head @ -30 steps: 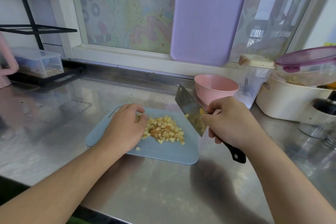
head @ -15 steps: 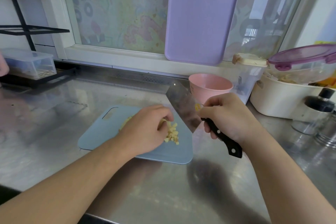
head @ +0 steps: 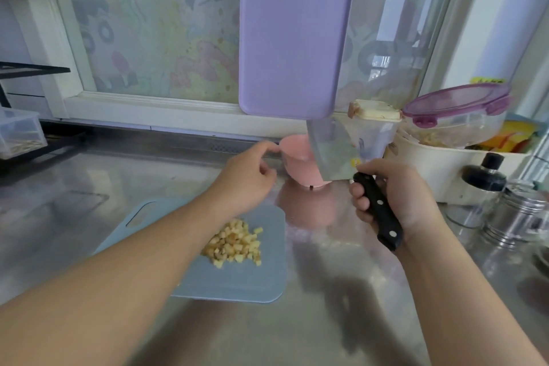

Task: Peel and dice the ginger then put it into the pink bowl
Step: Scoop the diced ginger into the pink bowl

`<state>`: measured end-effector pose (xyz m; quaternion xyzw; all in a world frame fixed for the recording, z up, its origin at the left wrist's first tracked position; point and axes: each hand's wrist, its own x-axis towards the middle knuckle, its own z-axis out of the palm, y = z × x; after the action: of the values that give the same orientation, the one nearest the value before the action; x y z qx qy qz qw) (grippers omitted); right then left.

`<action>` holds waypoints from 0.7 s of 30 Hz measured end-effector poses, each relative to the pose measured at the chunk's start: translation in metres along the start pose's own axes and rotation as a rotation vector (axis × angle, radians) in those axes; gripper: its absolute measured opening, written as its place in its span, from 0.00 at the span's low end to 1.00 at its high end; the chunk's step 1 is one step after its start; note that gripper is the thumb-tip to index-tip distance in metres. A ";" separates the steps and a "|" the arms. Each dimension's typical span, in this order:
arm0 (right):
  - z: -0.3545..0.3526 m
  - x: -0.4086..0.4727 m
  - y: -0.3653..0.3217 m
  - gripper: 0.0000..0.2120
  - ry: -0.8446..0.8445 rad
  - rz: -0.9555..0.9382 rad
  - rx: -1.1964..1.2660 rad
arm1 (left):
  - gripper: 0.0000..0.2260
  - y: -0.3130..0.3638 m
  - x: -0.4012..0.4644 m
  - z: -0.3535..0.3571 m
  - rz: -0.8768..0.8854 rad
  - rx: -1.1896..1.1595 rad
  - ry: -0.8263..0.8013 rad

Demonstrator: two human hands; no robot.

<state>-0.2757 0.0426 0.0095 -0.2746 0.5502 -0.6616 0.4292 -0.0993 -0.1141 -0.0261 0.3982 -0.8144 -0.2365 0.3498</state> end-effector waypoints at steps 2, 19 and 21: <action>-0.003 0.003 0.000 0.06 0.008 -0.005 0.044 | 0.23 0.007 0.018 0.014 0.039 0.135 -0.124; 0.015 -0.008 0.004 0.06 -0.072 0.010 -0.134 | 0.08 -0.024 -0.008 -0.030 -0.004 0.513 0.060; 0.018 -0.013 0.003 0.07 -0.095 -0.010 -0.234 | 0.05 -0.031 -0.014 -0.037 -0.041 0.453 0.035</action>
<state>-0.2537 0.0449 0.0125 -0.3565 0.6013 -0.5810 0.4167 -0.0504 -0.1249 -0.0285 0.4870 -0.8323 -0.0475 0.2606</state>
